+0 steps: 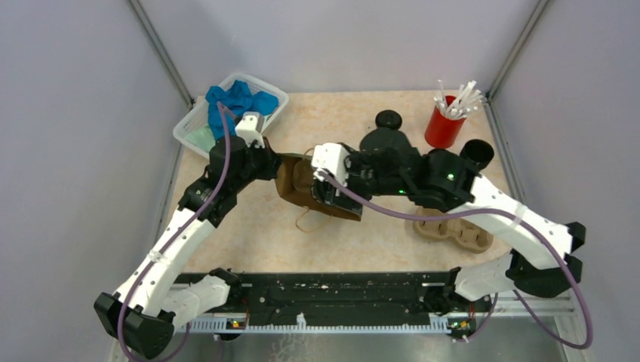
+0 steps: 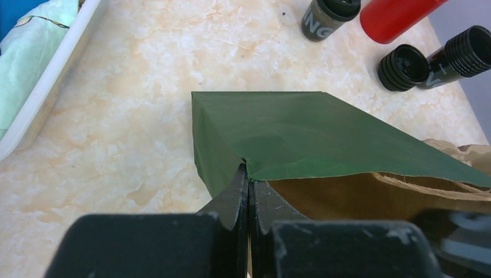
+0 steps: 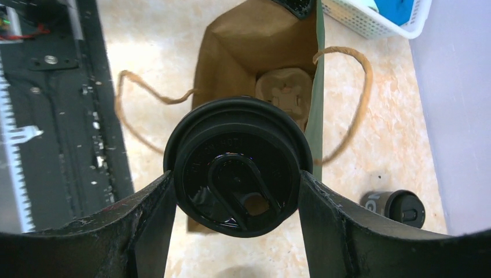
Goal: Pack the takeout coffee
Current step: Place the coffee cup on the cup tray.
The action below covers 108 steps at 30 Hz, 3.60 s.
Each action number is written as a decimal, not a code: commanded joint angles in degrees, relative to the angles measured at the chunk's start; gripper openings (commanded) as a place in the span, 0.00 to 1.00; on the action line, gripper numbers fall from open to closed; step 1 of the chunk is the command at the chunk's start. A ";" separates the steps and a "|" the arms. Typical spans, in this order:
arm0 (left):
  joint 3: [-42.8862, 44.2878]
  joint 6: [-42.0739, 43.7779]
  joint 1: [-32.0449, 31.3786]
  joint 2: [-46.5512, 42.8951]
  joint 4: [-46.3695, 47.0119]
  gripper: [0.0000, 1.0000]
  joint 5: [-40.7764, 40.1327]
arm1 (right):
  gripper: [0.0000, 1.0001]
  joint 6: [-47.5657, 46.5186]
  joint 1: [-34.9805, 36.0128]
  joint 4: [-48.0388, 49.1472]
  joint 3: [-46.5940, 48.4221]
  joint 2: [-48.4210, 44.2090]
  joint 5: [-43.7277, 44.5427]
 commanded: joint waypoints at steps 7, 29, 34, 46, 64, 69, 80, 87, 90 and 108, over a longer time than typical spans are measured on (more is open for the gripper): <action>-2.24 4.04 -0.05 -4.79 4.53 0.00 3.75 | 0.17 -6.14 2.93 7.44 -1.62 9.31 15.04; -21.85 9.20 -0.10 -19.62 28.44 0.00 6.61 | 0.17 -10.95 10.39 16.72 -16.00 7.72 25.56; -21.75 9.40 -0.10 -20.22 27.22 0.00 8.08 | 0.17 -11.04 10.45 19.17 -17.10 9.35 29.85; -20.46 9.47 -0.10 -21.58 21.21 0.00 11.25 | 0.17 -12.97 8.50 26.42 -21.44 12.15 30.02; -20.46 14.87 -0.06 -23.25 16.98 0.00 16.47 | 0.16 -21.52 2.06 30.34 -30.11 9.11 20.76; -19.31 14.91 -0.10 -23.76 12.79 0.00 13.26 | 0.13 -22.09 0.99 31.72 -29.82 11.52 19.55; -17.97 16.77 -0.10 -24.37 8.44 0.00 5.20 | 0.13 -21.77 -0.37 32.63 -26.34 16.61 18.30; -17.79 21.14 -0.10 -24.26 7.88 0.00 4.82 | 0.14 -22.49 -1.30 32.64 -21.88 21.66 17.72; -17.87 22.52 -0.10 -24.18 7.37 0.00 4.70 | 0.14 -22.52 -1.79 32.10 -20.62 22.62 18.06; -16.66 23.58 -0.28 -24.67 5.63 0.00 7.91 | 0.12 -17.03 -4.22 51.24 -36.34 12.93 19.81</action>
